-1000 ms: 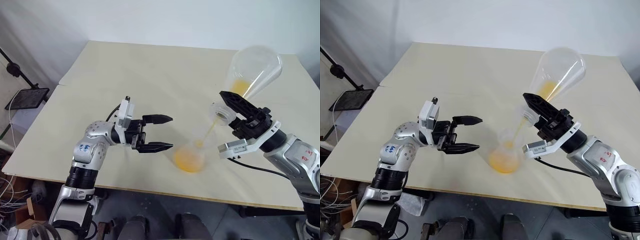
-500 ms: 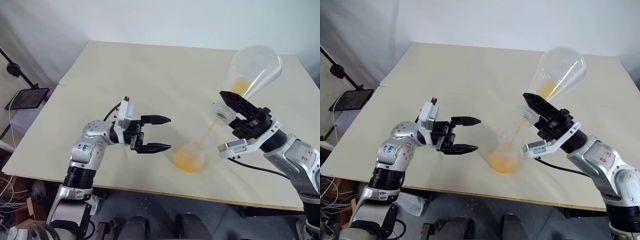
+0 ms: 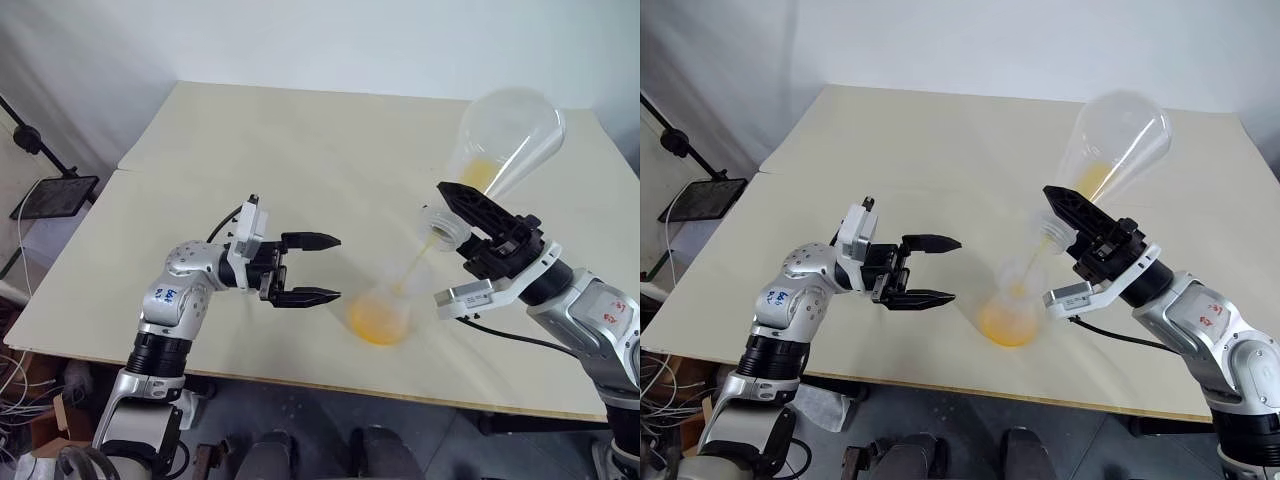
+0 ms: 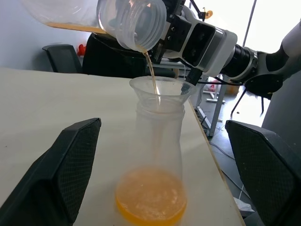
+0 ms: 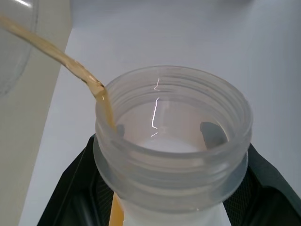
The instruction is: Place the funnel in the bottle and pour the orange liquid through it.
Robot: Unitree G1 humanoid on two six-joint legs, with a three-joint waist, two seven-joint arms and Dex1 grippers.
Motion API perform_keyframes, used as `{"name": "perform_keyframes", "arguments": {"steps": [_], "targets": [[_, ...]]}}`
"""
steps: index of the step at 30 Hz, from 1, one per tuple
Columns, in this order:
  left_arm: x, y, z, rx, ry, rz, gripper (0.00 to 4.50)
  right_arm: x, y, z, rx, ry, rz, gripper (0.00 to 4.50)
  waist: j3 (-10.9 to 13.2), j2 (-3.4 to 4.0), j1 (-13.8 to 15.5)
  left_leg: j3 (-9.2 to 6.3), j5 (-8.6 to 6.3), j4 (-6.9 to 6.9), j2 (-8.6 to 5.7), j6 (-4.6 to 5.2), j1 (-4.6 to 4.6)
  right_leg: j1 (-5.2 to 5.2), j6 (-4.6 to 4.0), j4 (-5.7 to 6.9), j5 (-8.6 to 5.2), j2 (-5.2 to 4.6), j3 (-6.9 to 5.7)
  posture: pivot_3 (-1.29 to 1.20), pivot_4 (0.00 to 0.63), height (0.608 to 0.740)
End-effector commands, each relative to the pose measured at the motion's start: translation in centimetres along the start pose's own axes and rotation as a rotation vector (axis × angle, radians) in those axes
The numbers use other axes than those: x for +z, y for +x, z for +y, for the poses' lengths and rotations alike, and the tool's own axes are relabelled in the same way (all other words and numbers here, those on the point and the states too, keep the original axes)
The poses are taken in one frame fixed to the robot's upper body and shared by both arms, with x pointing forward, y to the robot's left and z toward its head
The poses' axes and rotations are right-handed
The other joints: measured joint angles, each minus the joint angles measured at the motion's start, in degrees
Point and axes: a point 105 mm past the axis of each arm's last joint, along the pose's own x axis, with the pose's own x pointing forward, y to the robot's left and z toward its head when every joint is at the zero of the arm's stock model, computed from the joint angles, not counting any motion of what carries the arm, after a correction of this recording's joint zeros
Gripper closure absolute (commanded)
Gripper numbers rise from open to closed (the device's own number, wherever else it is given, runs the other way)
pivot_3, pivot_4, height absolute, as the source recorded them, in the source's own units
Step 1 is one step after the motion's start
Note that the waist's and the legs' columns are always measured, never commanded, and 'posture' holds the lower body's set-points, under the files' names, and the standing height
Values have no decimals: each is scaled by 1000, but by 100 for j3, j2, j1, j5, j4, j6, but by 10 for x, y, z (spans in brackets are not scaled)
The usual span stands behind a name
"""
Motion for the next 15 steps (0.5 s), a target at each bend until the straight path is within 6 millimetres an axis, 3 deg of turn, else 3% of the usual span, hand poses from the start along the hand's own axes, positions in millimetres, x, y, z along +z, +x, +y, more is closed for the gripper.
{"name": "perform_keyframes", "arguments": {"steps": [1,11,15], "targets": [[6,3,-1,-20,39,0,0,2,0,-13,-50,-33,-7,2032,0,0,-2,-6,1,0,-4,1,0,0,1,4,0,1,-5,0,150,740],[7,3,0,-18,38,-3,0,2,0,-12,-55,-32,-6,2032,0,0,-5,-69,10,0,-28,5,-7,25,3,10,-2,-7,-86,0,150,740],[7,3,-1,-19,38,-6,0,0,-1,-12,-55,-26,3,2032,1,1,13,-64,12,3,-19,1,-7,17,3,3,-2,-4,-57,0,150,740]]}}
